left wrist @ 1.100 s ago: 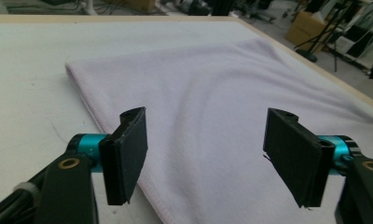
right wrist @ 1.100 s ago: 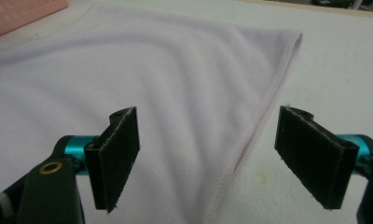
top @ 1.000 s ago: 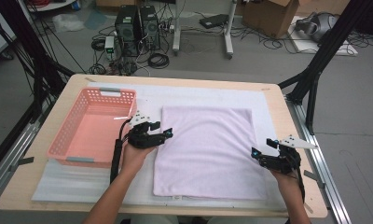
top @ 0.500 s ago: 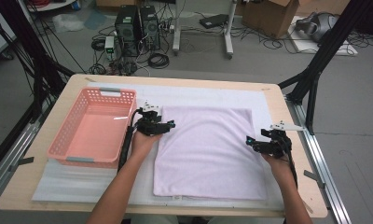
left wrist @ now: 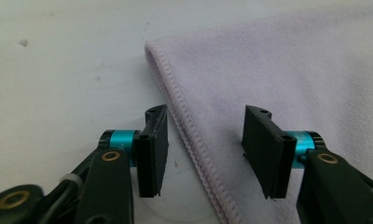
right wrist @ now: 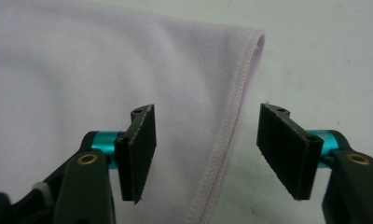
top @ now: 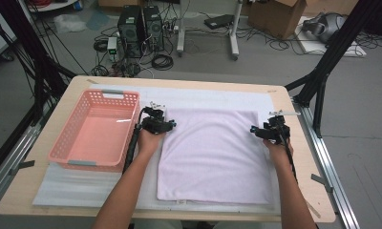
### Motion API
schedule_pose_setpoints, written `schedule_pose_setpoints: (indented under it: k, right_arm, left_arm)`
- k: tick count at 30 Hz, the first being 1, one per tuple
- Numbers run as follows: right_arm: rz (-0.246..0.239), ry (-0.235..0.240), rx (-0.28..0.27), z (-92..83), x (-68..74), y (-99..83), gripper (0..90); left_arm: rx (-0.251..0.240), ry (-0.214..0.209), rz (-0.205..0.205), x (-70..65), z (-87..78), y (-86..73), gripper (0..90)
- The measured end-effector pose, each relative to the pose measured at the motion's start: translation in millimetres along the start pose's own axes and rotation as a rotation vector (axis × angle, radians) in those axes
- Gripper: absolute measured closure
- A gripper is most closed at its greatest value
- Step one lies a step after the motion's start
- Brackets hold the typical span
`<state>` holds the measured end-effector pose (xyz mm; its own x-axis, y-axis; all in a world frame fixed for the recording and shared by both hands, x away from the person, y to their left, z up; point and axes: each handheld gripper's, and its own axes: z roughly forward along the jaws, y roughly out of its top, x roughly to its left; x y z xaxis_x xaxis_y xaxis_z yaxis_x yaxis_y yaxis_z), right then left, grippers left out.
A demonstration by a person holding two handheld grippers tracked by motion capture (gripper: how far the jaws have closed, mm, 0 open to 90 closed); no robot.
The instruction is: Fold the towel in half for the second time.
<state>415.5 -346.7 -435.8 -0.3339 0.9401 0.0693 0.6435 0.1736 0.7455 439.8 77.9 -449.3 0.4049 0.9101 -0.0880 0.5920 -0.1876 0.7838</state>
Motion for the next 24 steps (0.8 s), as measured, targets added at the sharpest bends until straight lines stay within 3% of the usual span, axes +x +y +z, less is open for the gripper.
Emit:
schedule_pose_setpoints:
  k: [3,5,6,9,12,16,19,24]
  right_arm:
    - [-0.003,-0.017,0.041,9.9,0.5,1.8,47.4]
    - [-0.008,-0.019,0.043,13.2,2.5,1.1,53.6]
    - [-0.003,-0.010,0.038,13.3,2.8,1.2,58.9]
    - [0.010,0.016,0.036,11.8,2.1,1.1,81.3]
    - [0.022,-0.011,0.032,10.2,0.4,1.2,84.3]
    - [0.034,-0.024,0.006,7.6,-0.7,1.4,85.1]
    - [0.043,0.002,-0.024,-0.1,-2.6,3.0,85.1]
    - [0.044,0.046,-0.067,-19.6,-4.7,3.9,85.1]
  left_arm:
    - [-0.013,0.011,-0.012,-1.3,1.9,-0.1,65.0]
    - [-0.016,-0.038,-0.037,1.5,2.2,-0.6,76.9]
    - [-0.019,-0.035,-0.051,1.0,2.7,-0.5,83.5]
    - [-0.017,-0.045,-0.095,3.7,2.5,-0.4,84.4]
    - [-0.017,-0.023,-0.144,10.3,-0.2,0.2,84.8]
    - [-0.032,-0.027,-0.145,10.2,-3.9,1.9,84.9]
    - [-0.057,-0.051,-0.167,12.0,-9.6,4.2,84.9]
    - [-0.088,-0.074,-0.152,10.0,-24.8,9.4,84.9]
